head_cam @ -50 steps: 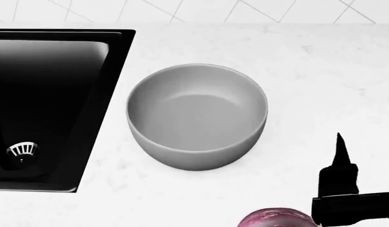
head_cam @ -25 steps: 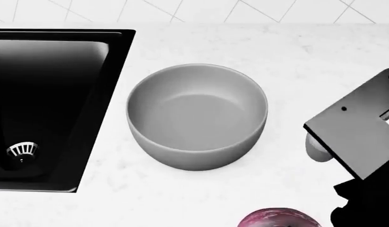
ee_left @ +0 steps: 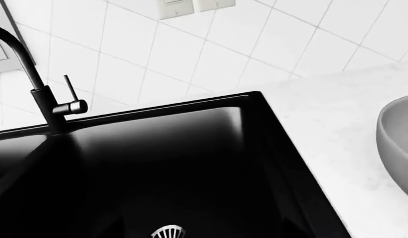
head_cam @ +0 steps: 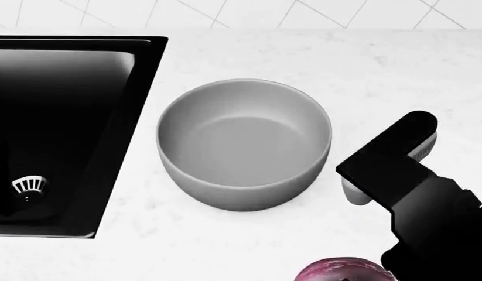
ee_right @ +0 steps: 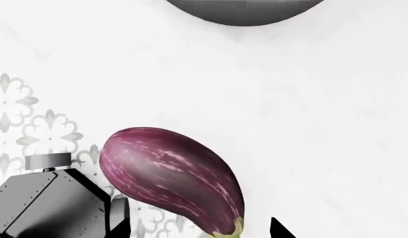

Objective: There is a mixed pile of frozen fruits and vegetables on the counter. Locate all the frozen vegetables and place the items in a bowl on the counter. Take all the frozen fruits and defrost them in a running sink.

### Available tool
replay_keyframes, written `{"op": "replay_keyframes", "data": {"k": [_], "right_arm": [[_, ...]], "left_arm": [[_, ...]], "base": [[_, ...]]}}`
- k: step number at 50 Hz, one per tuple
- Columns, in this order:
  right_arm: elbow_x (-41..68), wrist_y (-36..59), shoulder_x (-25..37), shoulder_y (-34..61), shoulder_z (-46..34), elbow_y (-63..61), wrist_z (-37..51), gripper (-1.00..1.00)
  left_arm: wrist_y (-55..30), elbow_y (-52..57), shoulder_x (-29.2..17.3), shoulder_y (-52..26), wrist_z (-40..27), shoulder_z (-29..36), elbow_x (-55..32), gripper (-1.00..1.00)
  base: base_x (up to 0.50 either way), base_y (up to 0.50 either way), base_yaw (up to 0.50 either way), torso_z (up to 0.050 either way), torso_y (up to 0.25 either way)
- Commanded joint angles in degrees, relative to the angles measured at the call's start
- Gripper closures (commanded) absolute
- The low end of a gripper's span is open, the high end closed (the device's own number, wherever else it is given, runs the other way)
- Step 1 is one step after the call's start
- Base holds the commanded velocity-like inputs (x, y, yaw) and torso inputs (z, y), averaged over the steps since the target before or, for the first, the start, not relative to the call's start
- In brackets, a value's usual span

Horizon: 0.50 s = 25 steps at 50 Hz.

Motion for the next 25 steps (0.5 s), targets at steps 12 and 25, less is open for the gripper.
{"op": "replay_keyframes", "data": {"k": [12,25], "right_arm": [[-18.67,-3.38,-2.39,-5.86,-3.16,1.47,-15.63,-1.0],[-17.17,-4.86,-3.58,-3.25,-1.99,-2.9,-16.01,1.0]], "left_arm": [[3.25,-1.23,0.63,2.32,-0.04,-1.74,0.29,-1.0],[2.94,-0.91,0.76,2.24,-0.29,-1.68,-0.03,-1.0]], "base": [[0.0,0.0,0.0,0.0,0.0],[0.0,0.0,0.0,0.0,0.0]]}}
